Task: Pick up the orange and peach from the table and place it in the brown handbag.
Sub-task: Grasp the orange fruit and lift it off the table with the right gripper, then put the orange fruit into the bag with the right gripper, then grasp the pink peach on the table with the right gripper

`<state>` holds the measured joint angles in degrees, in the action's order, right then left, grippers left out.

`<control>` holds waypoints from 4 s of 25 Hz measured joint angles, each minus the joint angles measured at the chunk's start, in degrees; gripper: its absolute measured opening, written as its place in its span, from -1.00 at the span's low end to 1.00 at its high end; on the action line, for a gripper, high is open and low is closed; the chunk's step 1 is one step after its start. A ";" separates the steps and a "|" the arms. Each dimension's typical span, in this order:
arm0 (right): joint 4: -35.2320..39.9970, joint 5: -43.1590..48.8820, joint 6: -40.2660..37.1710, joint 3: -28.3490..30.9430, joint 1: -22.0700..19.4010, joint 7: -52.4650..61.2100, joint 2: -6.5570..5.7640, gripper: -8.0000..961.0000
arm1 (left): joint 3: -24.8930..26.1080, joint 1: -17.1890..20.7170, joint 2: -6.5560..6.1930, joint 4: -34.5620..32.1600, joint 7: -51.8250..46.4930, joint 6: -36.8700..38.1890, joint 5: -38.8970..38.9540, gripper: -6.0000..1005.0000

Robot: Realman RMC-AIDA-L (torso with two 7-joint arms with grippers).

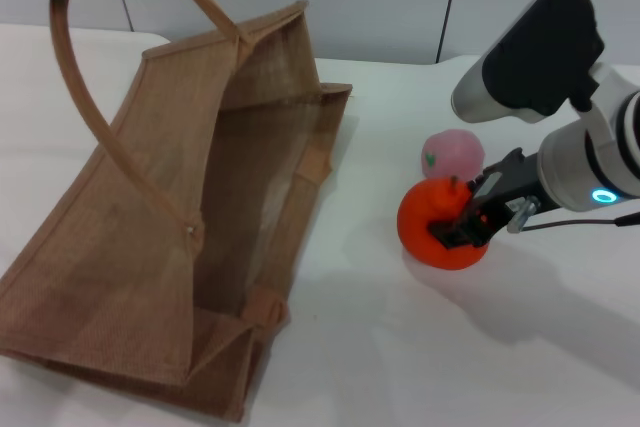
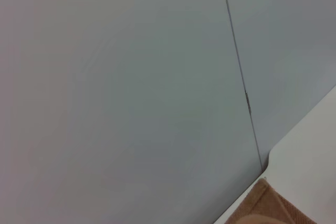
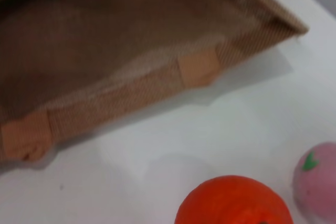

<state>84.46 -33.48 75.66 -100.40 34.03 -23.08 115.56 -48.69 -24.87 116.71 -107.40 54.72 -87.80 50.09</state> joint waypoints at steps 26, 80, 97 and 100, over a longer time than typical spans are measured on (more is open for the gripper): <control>7.60 -12.43 -8.28 1.26 0.71 -6.61 0.19 -0.10 | -0.28 -6.97 0.13 -1.67 0.48 1.36 4.83 -0.80; -2.18 -5.22 -14.40 10.10 1.32 -12.00 0.11 0.72 | -2.02 2.15 0.25 -1.99 -1.11 8.85 3.08 -0.80; -33.63 -5.67 -26.98 7.09 12.04 -12.67 0.21 0.72 | -2.32 0.90 0.18 -1.90 -1.11 8.38 3.17 -0.80; -35.51 -5.76 -28.12 6.63 12.46 -12.68 0.24 0.71 | -2.64 0.88 0.18 -1.83 -1.14 8.37 3.17 -0.80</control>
<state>48.95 -39.24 47.54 -93.77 46.49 -35.76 115.80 -51.33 -24.00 116.89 -109.22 53.57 -79.43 53.26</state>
